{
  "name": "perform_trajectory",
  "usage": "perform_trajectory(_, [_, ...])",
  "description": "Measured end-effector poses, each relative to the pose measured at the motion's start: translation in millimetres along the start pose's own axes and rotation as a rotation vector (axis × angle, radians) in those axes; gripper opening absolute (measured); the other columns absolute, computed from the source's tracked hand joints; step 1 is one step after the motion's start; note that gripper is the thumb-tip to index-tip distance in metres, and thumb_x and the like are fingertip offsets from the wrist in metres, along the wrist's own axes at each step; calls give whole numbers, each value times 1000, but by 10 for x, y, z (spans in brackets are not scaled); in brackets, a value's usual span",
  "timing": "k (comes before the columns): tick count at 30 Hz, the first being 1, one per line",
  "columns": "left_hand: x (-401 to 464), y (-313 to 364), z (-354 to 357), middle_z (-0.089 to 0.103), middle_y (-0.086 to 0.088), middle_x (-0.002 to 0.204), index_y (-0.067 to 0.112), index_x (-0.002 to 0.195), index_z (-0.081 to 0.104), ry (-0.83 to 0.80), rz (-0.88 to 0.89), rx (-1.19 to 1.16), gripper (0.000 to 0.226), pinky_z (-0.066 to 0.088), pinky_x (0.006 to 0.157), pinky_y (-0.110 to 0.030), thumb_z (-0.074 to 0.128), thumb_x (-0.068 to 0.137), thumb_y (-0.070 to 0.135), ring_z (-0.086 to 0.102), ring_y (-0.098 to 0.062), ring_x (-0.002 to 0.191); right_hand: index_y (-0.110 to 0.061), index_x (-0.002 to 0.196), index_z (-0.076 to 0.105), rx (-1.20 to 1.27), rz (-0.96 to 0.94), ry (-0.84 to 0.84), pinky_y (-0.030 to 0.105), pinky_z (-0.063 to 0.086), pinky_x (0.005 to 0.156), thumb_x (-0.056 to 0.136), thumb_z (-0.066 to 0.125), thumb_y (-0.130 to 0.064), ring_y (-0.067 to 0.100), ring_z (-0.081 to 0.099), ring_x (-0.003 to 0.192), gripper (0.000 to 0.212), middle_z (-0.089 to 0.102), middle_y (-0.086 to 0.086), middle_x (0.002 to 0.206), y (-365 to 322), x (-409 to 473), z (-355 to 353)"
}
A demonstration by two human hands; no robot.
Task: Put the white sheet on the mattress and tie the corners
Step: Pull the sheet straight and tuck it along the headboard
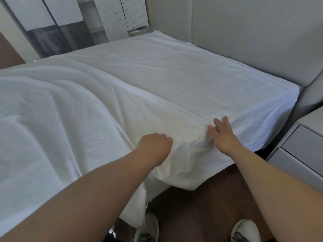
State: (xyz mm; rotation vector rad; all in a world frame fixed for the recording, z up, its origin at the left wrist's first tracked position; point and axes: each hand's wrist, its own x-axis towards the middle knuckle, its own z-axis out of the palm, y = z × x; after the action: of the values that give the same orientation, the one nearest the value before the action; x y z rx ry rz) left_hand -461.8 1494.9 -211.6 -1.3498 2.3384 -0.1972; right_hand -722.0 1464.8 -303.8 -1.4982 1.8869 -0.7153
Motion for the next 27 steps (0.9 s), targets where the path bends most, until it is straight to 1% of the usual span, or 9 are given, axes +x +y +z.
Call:
perform_trajectory(2, [11, -36, -20, 44, -2, 80, 6, 108, 62, -33, -1, 45, 23, 36, 60, -34, 59, 89, -6, 50, -22, 75, -29, 163, 17, 3, -3, -11, 41, 30, 119, 103, 32, -62, 16, 35, 148, 70, -14, -15, 169, 4, 4, -13])
perform_trajectory(6, [-2, -98, -95, 46, -3, 74, 5, 96, 66, -91, 32, 121, 27, 32, 52, -30, 54, 82, -14, 46, -18, 63, -31, 163, 14, 7, 12, -38, 44, 28, 121, 102, 32, -63, 20, 31, 150, 71, -17, -16, 168, 23, 3, -31])
perform_trajectory(11, [2, -175, -53, 51, -2, 72, 9, 82, 60, -172, 69, 108, 15, 40, 56, -31, 56, 93, -1, 50, -20, 62, -34, 163, 12, -6, 31, -49, 48, 26, 122, 102, 32, -65, 30, 24, 153, 71, -19, -18, 168, 30, 18, -29])
perform_trajectory(16, [70, -138, -117, 53, -2, 70, 11, 69, 52, -310, 85, 49, 27, 35, 52, -28, 58, 95, 6, 48, -20, 62, -33, 163, 12, -22, 16, -52, 45, 29, 120, 102, 33, -63, 28, 28, 152, 71, -20, -16, 168, 42, 21, -30])
perform_trajectory(18, [102, -116, -174, 60, -2, 80, 10, 79, 59, -326, 115, 29, 21, 42, 58, -28, 57, 99, 17, 54, -22, 74, -34, 163, 11, -36, 14, -51, 45, 30, 119, 101, 33, -64, 28, 29, 151, 72, -19, -17, 168, 58, 30, -25])
perform_trajectory(20, [122, -169, -182, 64, -3, 103, 11, 106, 63, -154, 45, -145, 25, 53, 77, -37, 51, 103, 33, 60, -26, 96, -35, 163, 10, -45, 8, -53, 46, 30, 119, 100, 32, -66, 28, 28, 151, 73, -20, -18, 167, 74, 45, -13])
perform_trajectory(23, [103, -285, -73, 24, -11, 164, 24, 160, 24, -91, -87, -164, 78, 40, 113, -50, 52, 97, 62, 34, -37, 146, -36, 162, 10, -52, 7, -52, 46, 30, 119, 100, 33, -67, 29, 27, 152, 73, -21, -20, 166, 93, 48, 0])
perform_trajectory(25, [71, -274, -20, 15, -12, 169, 25, 165, -2, -290, -137, -151, 106, 38, 115, -51, 53, 90, 76, 35, -39, 147, -37, 162, 9, -61, 5, -53, 47, 31, 119, 100, 34, -66, 30, 27, 152, 73, -21, -20, 166, 96, 52, -5])
perform_trajectory(27, [51, -236, -51, 45, -12, 153, 16, 165, 0, -406, -144, -71, 113, 48, 103, -43, 59, 88, 74, 54, -35, 131, -38, 162, 9, -70, 0, -50, 47, 32, 118, 100, 34, -65, 29, 26, 152, 72, -21, -22, 166, 93, 51, -8])
